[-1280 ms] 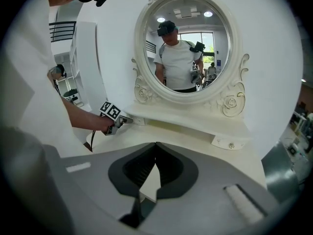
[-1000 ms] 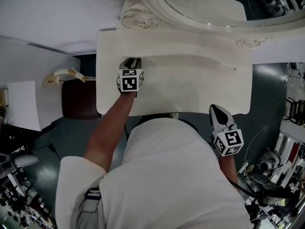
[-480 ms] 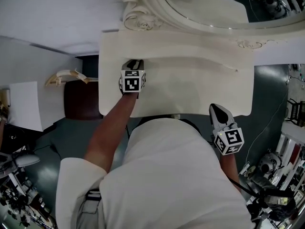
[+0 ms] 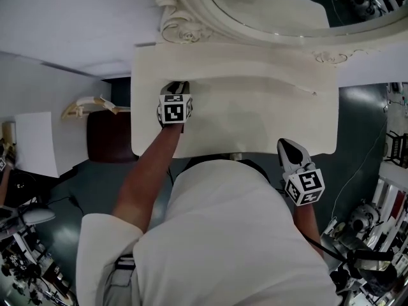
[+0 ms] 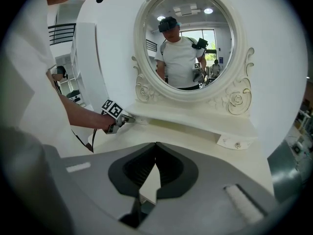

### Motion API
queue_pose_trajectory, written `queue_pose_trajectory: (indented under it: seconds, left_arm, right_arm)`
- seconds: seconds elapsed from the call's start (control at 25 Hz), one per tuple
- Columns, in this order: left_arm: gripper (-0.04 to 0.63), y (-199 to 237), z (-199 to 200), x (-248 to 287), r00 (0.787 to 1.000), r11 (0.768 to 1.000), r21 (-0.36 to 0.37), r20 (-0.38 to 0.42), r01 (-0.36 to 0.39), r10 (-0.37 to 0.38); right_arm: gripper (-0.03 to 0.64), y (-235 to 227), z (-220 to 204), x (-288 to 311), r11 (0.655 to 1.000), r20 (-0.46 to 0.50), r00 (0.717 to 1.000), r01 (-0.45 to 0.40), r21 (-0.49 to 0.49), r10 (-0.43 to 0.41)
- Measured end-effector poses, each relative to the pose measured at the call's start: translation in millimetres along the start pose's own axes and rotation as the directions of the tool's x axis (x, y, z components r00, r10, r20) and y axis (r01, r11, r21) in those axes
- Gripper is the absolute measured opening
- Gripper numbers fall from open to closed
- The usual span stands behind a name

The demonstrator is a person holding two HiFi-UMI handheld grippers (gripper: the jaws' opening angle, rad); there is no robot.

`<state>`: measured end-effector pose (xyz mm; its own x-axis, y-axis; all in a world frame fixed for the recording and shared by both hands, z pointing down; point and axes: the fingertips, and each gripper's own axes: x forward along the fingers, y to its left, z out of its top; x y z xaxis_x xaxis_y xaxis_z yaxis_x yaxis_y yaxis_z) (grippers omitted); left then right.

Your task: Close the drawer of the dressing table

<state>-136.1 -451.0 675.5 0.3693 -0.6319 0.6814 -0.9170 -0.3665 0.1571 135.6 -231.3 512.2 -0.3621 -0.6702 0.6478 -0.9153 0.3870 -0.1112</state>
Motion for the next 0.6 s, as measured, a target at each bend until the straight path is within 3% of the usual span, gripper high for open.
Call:
queue_pose_trajectory:
  seconds: [0.6]
  left_arm:
    - [0.117,-18.8,-10.5,-45.5,0.996,0.996,-0.038,0.021,-0.085,0.086]
  right_arm:
    - [0.0,-28.6,-21.8,-20.5,0.999,0.03,0.998,-0.047,-0.007,0.047]
